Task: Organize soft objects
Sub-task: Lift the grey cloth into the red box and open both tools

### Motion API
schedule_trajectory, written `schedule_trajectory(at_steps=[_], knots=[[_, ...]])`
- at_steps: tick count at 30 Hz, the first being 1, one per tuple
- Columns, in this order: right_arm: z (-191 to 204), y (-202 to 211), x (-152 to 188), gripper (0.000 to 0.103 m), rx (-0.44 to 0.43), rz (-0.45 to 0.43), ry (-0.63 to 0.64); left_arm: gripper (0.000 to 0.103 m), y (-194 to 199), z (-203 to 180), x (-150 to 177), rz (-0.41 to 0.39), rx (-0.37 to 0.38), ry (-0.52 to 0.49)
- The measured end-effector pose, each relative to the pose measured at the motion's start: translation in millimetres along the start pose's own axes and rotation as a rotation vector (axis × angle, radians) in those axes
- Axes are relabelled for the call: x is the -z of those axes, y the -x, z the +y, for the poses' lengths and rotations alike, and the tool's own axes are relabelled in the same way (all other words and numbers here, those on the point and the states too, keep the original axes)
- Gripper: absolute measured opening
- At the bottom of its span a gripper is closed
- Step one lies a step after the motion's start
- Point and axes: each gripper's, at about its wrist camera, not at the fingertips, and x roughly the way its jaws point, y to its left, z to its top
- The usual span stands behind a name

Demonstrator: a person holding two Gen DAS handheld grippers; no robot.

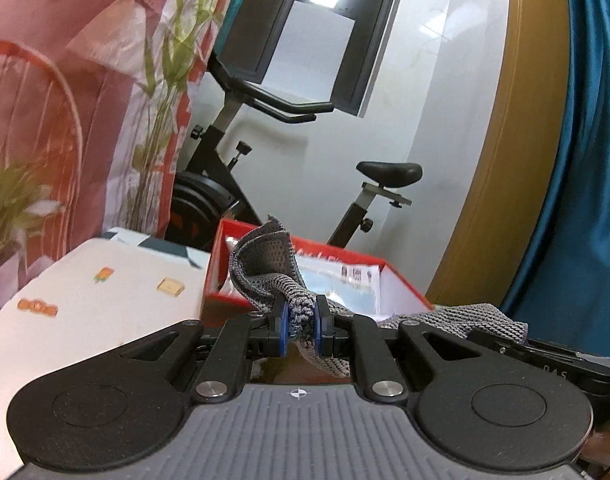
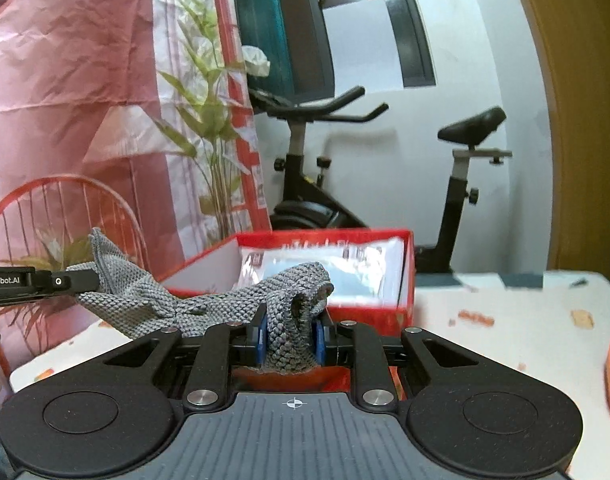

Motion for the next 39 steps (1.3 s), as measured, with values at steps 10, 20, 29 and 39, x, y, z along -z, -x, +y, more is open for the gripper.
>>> schedule_trajectory(at_steps=[10,20,29,39], knots=[[-4,-66,-74,0.019,0.025,0.082,0.123,0.013,-67,-11,-47,0.123,0.068,0.022],[-25,-139,-82,0.019,0.026,0.386,0.119,0.013,-149,9,-47,0.386,0.067,0.086],[-34,-189,-67,0.019,0.031,0.572,0.106,0.018,-178,26,-39,0.461,0.043,0.076],[-35,-197,-68,0.019,0.01,0.626,0.151,0.044,-170,23,-67,0.361,0.018,-0.031]])
